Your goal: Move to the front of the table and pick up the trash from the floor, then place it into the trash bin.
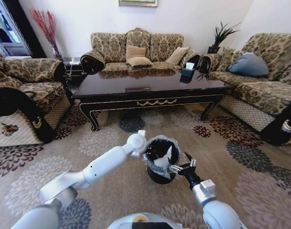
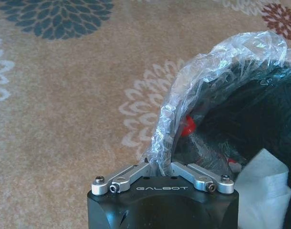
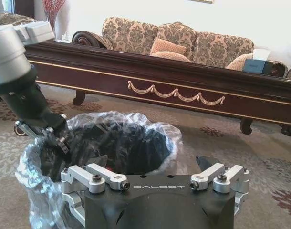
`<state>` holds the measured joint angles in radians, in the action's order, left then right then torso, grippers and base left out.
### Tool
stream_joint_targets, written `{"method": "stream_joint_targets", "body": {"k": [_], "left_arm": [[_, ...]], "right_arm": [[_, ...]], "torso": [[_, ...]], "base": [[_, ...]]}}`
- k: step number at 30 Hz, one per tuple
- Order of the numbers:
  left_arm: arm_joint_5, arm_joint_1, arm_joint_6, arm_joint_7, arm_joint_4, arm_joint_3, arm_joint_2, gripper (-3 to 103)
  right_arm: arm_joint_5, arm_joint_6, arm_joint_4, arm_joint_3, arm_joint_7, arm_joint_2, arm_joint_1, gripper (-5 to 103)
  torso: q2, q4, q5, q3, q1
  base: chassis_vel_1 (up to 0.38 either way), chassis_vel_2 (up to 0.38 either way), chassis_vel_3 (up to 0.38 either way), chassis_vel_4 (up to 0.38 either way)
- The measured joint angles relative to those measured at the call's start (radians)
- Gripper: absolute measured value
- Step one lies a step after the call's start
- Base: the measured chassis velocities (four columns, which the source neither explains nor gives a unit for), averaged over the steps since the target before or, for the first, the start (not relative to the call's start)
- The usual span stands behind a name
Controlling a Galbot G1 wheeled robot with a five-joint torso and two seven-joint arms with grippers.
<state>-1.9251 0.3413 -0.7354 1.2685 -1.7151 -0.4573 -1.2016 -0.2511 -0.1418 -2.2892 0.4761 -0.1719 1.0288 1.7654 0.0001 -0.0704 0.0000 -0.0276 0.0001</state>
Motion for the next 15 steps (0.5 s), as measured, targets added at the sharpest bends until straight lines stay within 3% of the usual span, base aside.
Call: {"method": "stream_joint_targets", "body": {"k": [10, 15], "left_arm": [[-0.003, 0.03, 0.0, -0.012, -0.003, 0.071, 0.075, 0], [-0.003, 0.08, 0.0, -0.019, -0.02, 0.135, 0.135, 0]], "right_arm": [[-0.042, 0.0, -0.003, 0.013, -0.007, -0.009, -0.013, 100], [-0.108, -0.01, 0.011, 0.017, -0.024, -0.009, -0.061, 100]], "torso": [[0.0, 0.0001, -0.0002, 0.0, 0.0], [0.0, -0.0001, -0.0003, 0.0, 0.0]], "base": [[0.0, 0.0, 0.0, 0.0], [0.0, 0.0, 0.0, 0.0]]}}
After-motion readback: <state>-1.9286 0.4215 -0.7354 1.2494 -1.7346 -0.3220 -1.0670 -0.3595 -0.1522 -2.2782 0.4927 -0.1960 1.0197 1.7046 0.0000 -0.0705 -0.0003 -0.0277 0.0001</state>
